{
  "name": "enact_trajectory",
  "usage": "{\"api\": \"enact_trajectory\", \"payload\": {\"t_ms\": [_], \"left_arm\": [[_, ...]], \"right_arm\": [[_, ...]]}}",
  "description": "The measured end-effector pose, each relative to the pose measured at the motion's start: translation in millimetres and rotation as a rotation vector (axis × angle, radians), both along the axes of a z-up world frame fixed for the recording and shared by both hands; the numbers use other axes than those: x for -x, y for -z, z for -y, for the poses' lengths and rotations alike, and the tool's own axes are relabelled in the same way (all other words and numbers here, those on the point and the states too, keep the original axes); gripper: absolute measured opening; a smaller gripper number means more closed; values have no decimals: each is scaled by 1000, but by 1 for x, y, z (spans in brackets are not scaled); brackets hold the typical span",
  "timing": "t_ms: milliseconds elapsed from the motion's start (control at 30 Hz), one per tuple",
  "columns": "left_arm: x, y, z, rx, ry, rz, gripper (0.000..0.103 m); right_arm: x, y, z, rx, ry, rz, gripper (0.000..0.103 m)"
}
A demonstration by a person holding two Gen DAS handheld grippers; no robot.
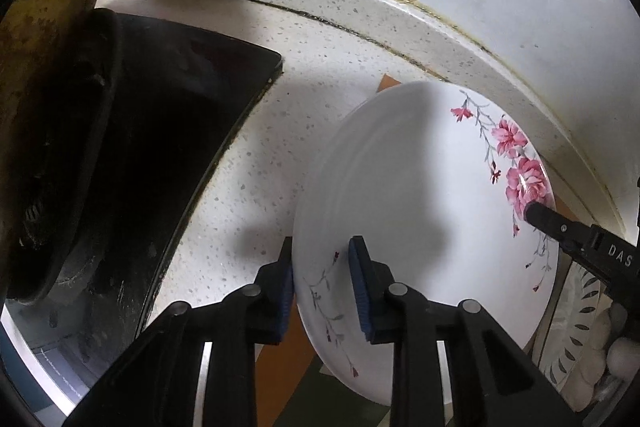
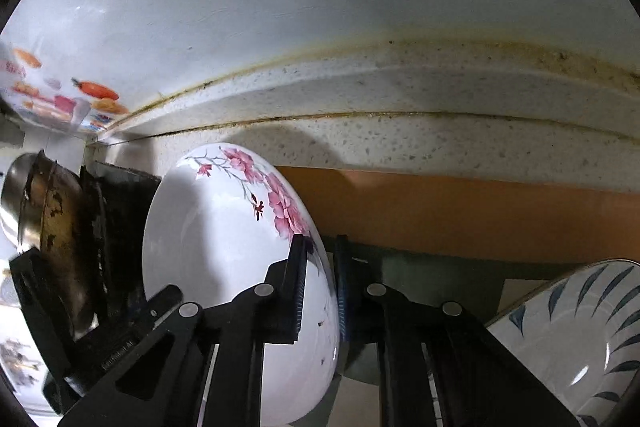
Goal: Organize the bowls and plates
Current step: 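Grip the pink-flower plate rim with both tools, stacking it with the grey-flower plate, then lift the two stacked plates with both tools toward the blue-striped plate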
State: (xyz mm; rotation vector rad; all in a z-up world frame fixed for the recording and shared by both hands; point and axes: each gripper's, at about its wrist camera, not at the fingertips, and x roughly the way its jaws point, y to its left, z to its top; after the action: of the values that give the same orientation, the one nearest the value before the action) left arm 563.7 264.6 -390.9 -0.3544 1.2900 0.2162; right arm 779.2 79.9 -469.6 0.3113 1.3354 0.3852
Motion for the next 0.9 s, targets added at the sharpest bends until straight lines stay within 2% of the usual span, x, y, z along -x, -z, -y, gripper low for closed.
{"api": "enact_trajectory", "payload": {"t_ms": [167,467,600,900], "left_arm": [[9,-13,6,-7,33,30,23],[36,-65,20,12,80,94,23],[60,-89,43,16,112,114,23],[119,-125,104,47,192,137,23]], "right_arm": [[15,-11,11,-15,24,25,10],[59,-62,46,-51,41,75,9],[100,-95,73,-73,39,122,9],[204,-143,144,-90,59,152,9]]}}
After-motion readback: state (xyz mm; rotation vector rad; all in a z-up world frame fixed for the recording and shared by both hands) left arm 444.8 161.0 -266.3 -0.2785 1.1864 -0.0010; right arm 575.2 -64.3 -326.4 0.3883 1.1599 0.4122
